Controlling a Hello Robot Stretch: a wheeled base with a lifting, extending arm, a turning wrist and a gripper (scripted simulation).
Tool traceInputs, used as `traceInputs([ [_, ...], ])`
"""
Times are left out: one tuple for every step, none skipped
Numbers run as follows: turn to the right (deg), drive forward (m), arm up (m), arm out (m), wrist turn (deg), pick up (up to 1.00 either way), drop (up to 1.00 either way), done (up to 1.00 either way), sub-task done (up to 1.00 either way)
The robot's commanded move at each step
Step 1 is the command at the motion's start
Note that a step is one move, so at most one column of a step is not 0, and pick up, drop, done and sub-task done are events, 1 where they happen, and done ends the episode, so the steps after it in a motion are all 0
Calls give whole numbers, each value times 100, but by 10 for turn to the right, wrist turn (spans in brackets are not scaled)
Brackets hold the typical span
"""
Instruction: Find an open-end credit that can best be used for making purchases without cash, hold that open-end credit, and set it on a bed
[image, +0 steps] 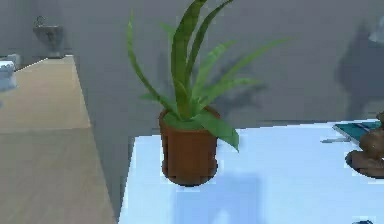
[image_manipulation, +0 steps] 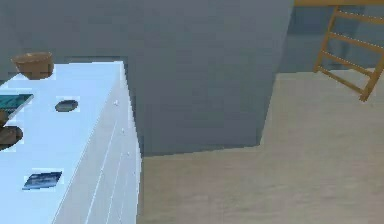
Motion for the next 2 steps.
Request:
traceInputs([
  [-330,0,0,0,0,0,0,0,0],
  [0,0,50,0,0,0,0,0,0],
])
